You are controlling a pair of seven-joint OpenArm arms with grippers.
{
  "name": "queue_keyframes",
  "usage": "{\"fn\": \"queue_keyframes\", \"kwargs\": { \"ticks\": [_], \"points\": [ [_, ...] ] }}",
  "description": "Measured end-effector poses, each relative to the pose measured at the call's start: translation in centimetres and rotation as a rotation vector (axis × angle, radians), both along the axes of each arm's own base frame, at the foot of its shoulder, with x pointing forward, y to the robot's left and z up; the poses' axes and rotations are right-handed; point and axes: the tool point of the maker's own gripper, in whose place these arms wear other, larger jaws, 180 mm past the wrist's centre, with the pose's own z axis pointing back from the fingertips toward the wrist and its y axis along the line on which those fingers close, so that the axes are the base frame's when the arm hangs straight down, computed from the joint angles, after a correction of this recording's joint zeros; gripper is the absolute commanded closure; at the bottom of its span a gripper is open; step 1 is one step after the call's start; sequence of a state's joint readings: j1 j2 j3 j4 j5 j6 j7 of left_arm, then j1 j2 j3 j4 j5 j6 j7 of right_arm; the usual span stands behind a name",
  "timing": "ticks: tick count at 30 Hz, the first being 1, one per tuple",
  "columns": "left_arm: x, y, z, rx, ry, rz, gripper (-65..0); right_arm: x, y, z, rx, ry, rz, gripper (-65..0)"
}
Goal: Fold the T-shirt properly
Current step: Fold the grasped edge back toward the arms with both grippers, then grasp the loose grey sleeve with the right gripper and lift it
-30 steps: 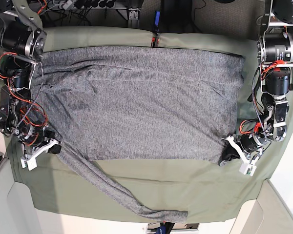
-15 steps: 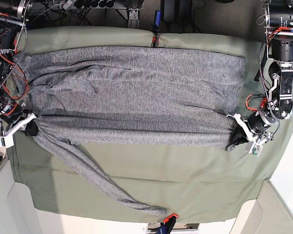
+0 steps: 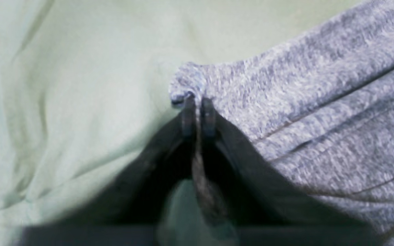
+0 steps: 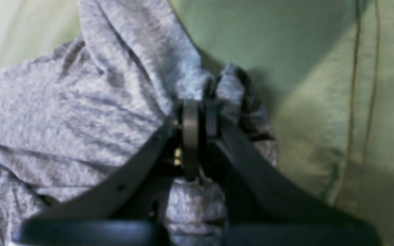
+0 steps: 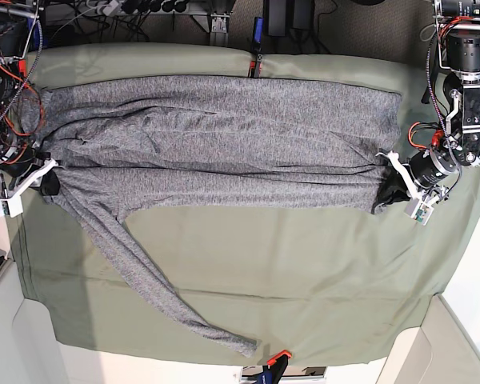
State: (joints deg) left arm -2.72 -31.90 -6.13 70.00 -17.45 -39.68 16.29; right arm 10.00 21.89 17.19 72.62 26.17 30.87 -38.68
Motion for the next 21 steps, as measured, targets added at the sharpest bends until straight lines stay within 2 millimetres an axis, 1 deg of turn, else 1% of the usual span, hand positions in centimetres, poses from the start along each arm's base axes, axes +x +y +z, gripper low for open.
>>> {"fn": "queue_keyframes", "kwargs": {
  "ticks": [1, 2, 3, 4, 6, 9, 10, 12, 14, 16, 18, 21],
  "points": [
    [0.0, 0.0, 0.1, -0.002, -0.002, 0.001, -21.4, 0.1, 0.0, 0.1, 0.002, -0.005, -0.005, -16.9],
    [0.0, 0.0, 0.1, -0.002, -0.002, 0.002, -24.6, 0.1, -0.2, 0.1, 0.002, -0.003, -0.015, -24.1],
    [0.0, 0.0, 0.1, -0.008, -0.004, 0.005, -25.6, 0.1, -0.3, 0.0, 0.002, 0.001, -0.023, -29.3],
    [0.1, 0.0, 0.2, -0.016, -0.004, 0.007, -25.6, 0.1, -0.3, 0.0, 0.000, 0.000, -0.024, -31.9],
    [0.1, 0.0, 0.2, -0.018, -0.006, 0.007, -25.6, 0.4, -0.2, 0.4, 0.015, -0.025, -0.029, -32.1],
    [0.1, 0.0, 0.2, -0.018, -0.004, 0.007, -25.6, 1.6, 0.3, 2.0, 0.081, -0.097, -0.042, -32.1],
    [0.1, 0.0, 0.2, -0.018, -0.004, 0.007, -25.6, 2.1, 0.5, 2.5, 0.088, -0.115, -0.043, -32.1],
    [0.1, 0.0, 0.2, -0.018, -0.004, 0.008, -25.6, 3.9, 1.3, 4.2, 0.113, -0.168, -0.042, -32.1],
    [0.1, -0.1, 0.3, -0.033, -0.008, 0.011, -25.6, 5.9, 3.0, 6.3, 0.155, -0.233, -0.026, -32.1],
    [0.2, -0.3, 0.5, -0.056, -0.012, 0.016, -25.6, 7.7, 5.1, 8.1, 0.187, -0.286, -0.004, -32.1],
    [0.1, -0.3, 0.5, -0.063, -0.005, 0.020, -25.6, 9.0, 7.5, 8.3, 0.149, -0.286, 0.034, -32.1],
    [0.2, -0.4, 0.5, -0.072, -0.007, 0.021, -25.6, 10.7, 11.9, 7.6, 0.087, -0.279, 0.091, -32.1]
  ]
}}
